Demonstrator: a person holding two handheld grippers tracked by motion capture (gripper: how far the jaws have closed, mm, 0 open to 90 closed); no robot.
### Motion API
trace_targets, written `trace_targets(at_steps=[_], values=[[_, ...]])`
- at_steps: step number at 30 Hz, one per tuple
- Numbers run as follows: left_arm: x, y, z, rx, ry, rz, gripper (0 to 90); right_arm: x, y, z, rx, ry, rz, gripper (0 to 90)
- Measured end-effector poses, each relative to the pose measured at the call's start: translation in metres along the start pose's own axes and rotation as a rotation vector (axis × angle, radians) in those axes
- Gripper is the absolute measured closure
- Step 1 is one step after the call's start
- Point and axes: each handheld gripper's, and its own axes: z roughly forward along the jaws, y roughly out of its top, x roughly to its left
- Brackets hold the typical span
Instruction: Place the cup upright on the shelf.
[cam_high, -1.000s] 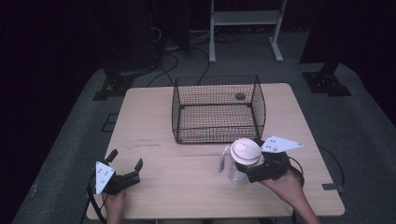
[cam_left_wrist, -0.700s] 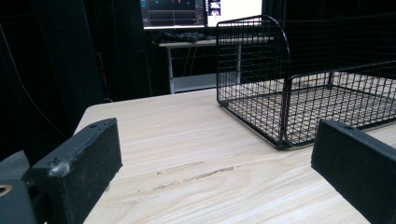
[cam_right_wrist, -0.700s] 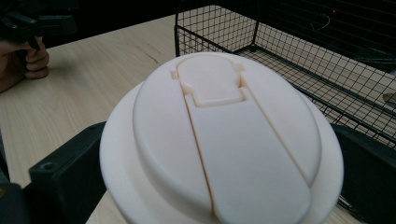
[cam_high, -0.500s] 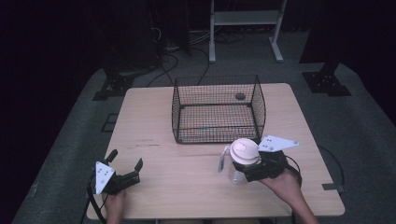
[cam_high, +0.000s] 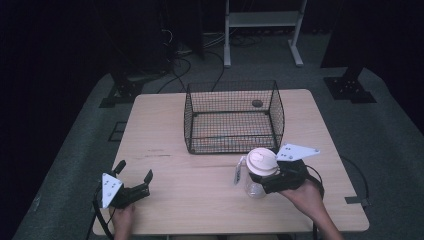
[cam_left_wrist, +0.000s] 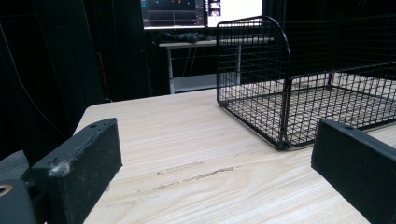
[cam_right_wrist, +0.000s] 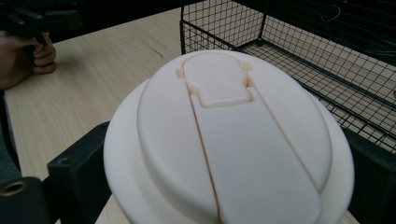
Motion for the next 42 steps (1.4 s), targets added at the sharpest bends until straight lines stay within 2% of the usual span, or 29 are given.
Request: trace_targets(at_steps=[8, 16, 19, 32, 42], values=[[0.0, 0.0, 0.0, 0.0, 0.001, 0.004, 0.9, -0.005, 0.016, -0.007, 0.008, 0.002, -0.012, 4.8], [0.0, 0.0, 0.0, 0.003, 0.001, 0.002, 0.9, -0.013, 0.046, -0.014, -0.013, 0.03, -0.021, 4.8], [0.0, 0.0, 0.0, 0.002, 0.003, 0.002, 0.9, -0.016, 0.052, -0.014, -0.012, 0.033, -0.021, 4.8], [0.001, 0.0, 0.0, -0.001, 0.001, -0.007, 0.9, -0.033, 0.101, -0.011, -0.026, 0.035, -0.043, 4.8], [0.001, 0.0, 0.0, -0.002, 0.0, -0.007, 0.9, -0.044, 0.126, -0.007, -0.03, 0.021, -0.055, 4.9]])
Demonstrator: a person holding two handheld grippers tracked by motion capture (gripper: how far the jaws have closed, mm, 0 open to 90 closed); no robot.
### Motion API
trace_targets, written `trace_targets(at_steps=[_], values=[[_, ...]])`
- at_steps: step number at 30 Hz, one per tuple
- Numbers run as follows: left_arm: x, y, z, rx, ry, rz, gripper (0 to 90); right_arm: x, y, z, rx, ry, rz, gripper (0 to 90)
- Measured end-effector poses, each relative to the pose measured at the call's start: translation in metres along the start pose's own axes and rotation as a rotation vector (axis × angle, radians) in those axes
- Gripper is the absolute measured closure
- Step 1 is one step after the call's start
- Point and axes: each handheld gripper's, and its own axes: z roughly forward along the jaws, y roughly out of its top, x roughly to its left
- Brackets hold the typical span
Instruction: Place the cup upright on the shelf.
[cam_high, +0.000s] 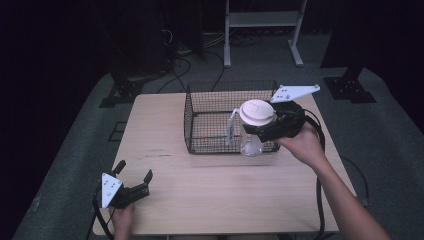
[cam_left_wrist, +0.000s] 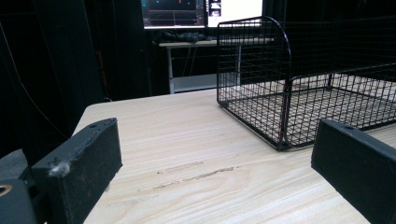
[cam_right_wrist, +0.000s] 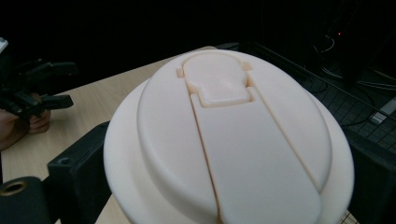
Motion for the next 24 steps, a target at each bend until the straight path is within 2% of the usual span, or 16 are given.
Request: trace_targets(at_steps=[4, 9, 14, 24], values=[[0.0, 0.0, 0.0, 0.0, -0.001, -0.001, 0.9, -0.008, 0.009, 0.006, -0.004, -0.001, 0.012, 4.8], [0.0, 0.0, 0.0, 0.002, -0.001, -0.001, 0.9, -0.013, 0.018, 0.012, -0.003, -0.025, -0.003, 4.9], [0.0, 0.0, 0.0, 0.001, -0.001, -0.001, 0.9, -0.018, 0.025, 0.02, 0.001, -0.029, -0.006, 4.8], [0.0, 0.0, 0.0, 0.001, -0.001, -0.002, 0.9, -0.038, 0.037, 0.036, 0.009, -0.066, 0.012, 4.8]])
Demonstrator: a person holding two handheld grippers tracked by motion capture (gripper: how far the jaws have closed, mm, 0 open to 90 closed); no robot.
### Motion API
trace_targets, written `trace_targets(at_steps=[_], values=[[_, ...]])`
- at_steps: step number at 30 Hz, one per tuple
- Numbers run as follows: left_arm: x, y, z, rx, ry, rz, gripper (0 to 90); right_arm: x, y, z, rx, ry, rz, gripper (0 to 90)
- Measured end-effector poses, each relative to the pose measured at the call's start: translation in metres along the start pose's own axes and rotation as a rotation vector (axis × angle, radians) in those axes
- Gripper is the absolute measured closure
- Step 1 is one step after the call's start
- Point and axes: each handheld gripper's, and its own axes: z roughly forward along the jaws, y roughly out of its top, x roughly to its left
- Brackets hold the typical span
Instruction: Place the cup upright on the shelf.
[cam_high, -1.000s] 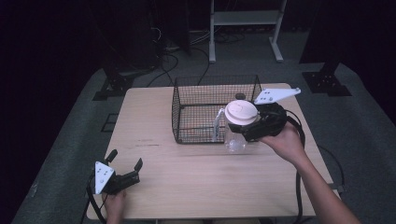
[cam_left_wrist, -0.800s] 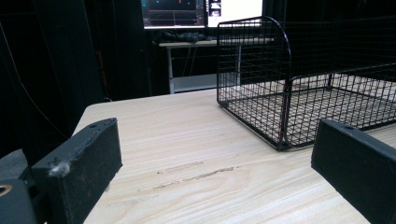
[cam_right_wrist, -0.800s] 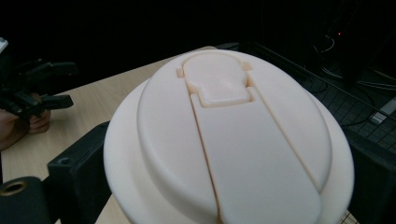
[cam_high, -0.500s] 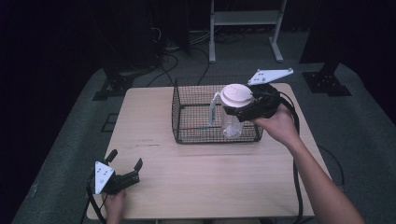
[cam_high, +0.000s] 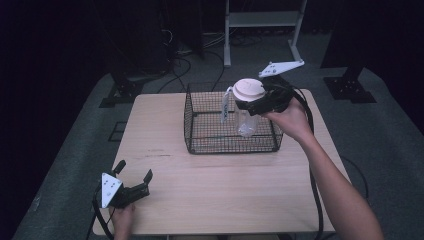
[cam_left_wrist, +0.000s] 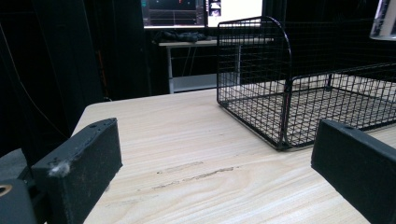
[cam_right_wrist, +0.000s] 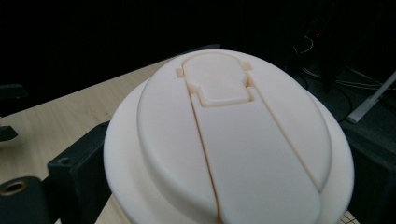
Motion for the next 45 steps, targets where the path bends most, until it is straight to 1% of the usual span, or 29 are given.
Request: trace_targets(at_steps=[2, 4, 6, 8, 9, 16, 21, 30, 33, 36, 43, 45], values=[[0.0, 0.0, 0.0, 0.0, 0.001, 0.0, 0.9, -0.003, 0.001, 0.004, -0.001, -0.001, -0.002, 4.9], [0.0, 0.0, 0.0, 0.0, 0.001, 0.0, 0.9, -0.005, 0.002, 0.008, 0.002, -0.014, -0.002, 4.8], [0.0, 0.0, 0.0, 0.001, 0.001, -0.001, 0.9, -0.007, 0.003, 0.014, 0.013, -0.019, -0.003, 4.9], [0.0, 0.0, 0.0, 0.001, 0.001, -0.003, 0.9, -0.008, 0.003, 0.016, 0.014, -0.019, -0.002, 4.9], [0.0, 0.0, 0.0, 0.0, 0.001, -0.003, 0.9, -0.009, 0.004, 0.02, 0.019, -0.028, -0.001, 4.9], [0.0, 0.0, 0.0, 0.0, 0.0, -0.004, 0.9, -0.012, 0.005, 0.031, 0.028, -0.053, -0.003, 4.9], [0.0, 0.0, 0.0, 0.0, 0.0, 0.0, 0.9, -0.016, 0.002, 0.042, 0.039, -0.054, 0.01, 4.8], [0.001, 0.0, -0.001, -0.002, -0.003, -0.005, 0.9, -0.024, -0.002, 0.064, 0.035, -0.054, 0.044, 4.9], [0.001, 0.0, -0.001, -0.004, -0.004, -0.006, 0.9, -0.026, -0.004, 0.072, 0.043, -0.057, 0.054, 4.9], [0.0, 0.0, -0.001, -0.005, -0.004, -0.008, 0.9, -0.029, -0.008, 0.081, 0.048, -0.062, 0.066, 4.9], [0.001, 0.0, -0.001, -0.007, -0.005, -0.01, 0.9, -0.032, -0.017, 0.097, 0.056, -0.074, 0.078, 4.8], [0.001, 0.0, -0.001, -0.006, -0.005, -0.01, 0.9, -0.032, -0.02, 0.102, 0.058, -0.069, 0.079, 4.9]])
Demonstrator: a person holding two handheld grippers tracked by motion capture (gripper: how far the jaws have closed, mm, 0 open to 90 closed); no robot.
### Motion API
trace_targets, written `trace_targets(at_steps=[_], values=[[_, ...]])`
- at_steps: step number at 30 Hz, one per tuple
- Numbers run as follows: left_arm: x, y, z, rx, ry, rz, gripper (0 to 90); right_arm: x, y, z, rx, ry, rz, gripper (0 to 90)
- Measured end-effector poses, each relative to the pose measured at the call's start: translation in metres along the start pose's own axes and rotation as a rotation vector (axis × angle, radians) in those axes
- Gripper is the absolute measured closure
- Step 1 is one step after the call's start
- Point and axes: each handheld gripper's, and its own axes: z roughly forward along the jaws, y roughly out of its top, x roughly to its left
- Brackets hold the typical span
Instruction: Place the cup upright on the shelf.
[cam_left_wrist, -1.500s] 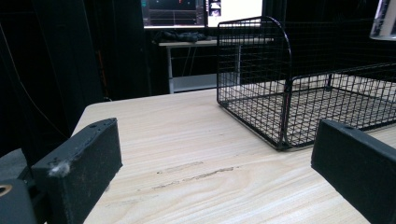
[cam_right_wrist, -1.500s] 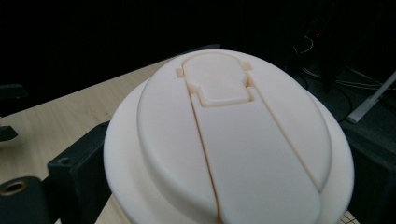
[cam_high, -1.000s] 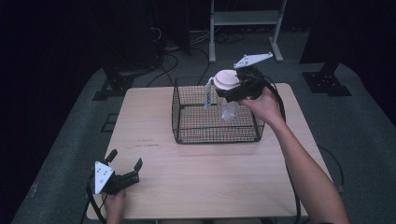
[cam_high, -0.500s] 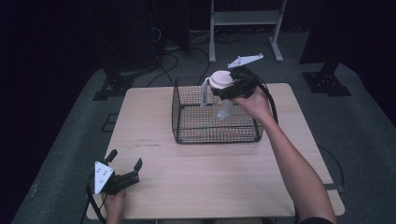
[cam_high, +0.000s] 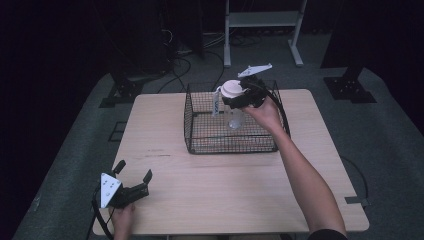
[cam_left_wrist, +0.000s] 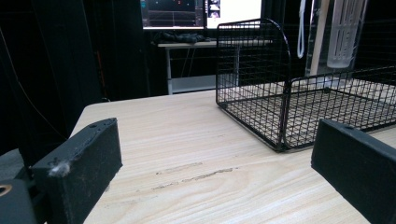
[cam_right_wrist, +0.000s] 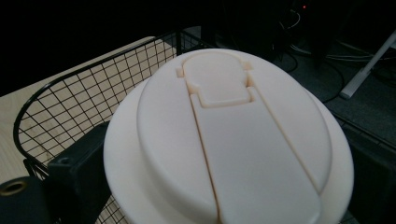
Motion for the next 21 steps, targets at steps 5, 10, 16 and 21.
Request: trace_targets(at_steps=[5, 10, 16, 21], values=[[0.0, 0.0, 0.0, -0.001, -0.001, 0.0, 0.9, 0.001, -0.005, 0.013, 0.018, -0.004, 0.003, 4.9], [0.0, 0.0, 0.0, -0.002, -0.001, -0.001, 0.9, 0.003, -0.008, 0.023, 0.025, 0.0, 0.005, 4.8], [0.0, 0.0, 0.0, -0.003, -0.002, -0.002, 0.9, 0.003, -0.012, 0.034, 0.025, -0.003, 0.016, 4.8], [0.0, 0.0, -0.001, -0.004, -0.003, -0.006, 0.9, 0.002, -0.019, 0.04, 0.006, -0.014, 0.014, 4.8]])
